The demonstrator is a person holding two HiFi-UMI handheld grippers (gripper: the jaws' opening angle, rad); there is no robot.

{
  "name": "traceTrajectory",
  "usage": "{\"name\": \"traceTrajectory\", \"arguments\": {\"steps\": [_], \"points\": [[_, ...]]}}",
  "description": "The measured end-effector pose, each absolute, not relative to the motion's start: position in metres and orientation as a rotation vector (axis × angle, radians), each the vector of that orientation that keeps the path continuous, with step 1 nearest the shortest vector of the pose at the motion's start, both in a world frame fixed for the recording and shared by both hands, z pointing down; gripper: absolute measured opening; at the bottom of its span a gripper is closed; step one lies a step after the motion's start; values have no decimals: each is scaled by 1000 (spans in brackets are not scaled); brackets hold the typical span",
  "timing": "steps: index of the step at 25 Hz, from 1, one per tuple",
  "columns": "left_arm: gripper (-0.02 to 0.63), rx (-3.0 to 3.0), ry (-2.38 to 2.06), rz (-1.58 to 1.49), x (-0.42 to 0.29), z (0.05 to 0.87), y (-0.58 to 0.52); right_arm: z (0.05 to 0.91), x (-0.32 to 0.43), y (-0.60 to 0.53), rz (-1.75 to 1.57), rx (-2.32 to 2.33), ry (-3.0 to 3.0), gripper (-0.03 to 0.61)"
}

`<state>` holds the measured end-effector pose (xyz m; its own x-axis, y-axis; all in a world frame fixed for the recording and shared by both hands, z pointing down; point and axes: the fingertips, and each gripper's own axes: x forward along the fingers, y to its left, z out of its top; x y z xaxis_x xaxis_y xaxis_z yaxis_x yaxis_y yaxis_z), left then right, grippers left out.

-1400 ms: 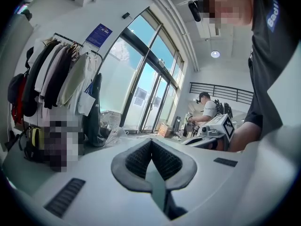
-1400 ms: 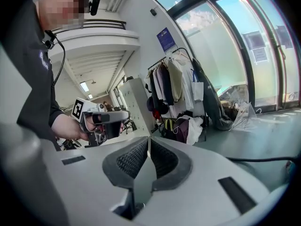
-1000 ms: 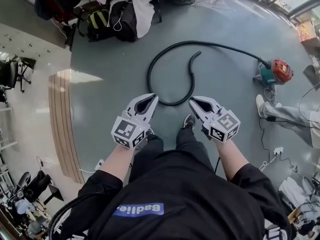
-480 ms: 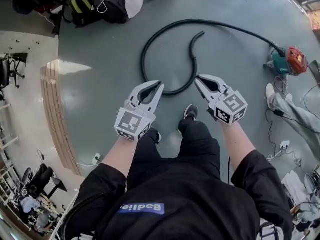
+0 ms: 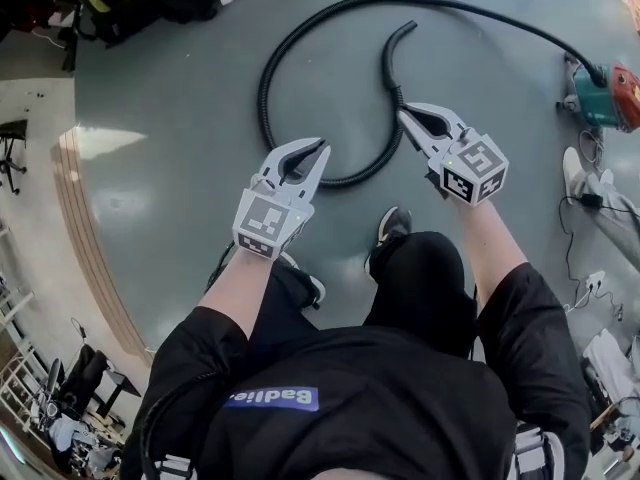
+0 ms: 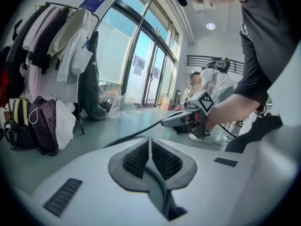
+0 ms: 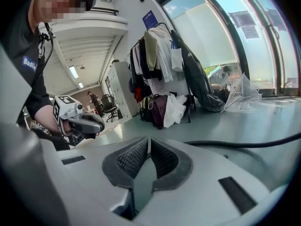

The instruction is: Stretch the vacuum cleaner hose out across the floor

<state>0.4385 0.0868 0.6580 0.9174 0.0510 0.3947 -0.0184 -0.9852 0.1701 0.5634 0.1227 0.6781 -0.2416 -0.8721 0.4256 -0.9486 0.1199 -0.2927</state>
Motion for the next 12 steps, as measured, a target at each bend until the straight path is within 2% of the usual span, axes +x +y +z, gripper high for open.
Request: {"name": "traceTrajectory", "arguments": {"steps": [5, 12], "points": [[19, 2944, 118, 659, 465, 784, 88, 782, 588, 108, 702, 1792, -2237, 9], [126, 2836, 395, 978, 484, 943, 151, 870, 605, 121, 717, 1653, -2190, 49]]}}
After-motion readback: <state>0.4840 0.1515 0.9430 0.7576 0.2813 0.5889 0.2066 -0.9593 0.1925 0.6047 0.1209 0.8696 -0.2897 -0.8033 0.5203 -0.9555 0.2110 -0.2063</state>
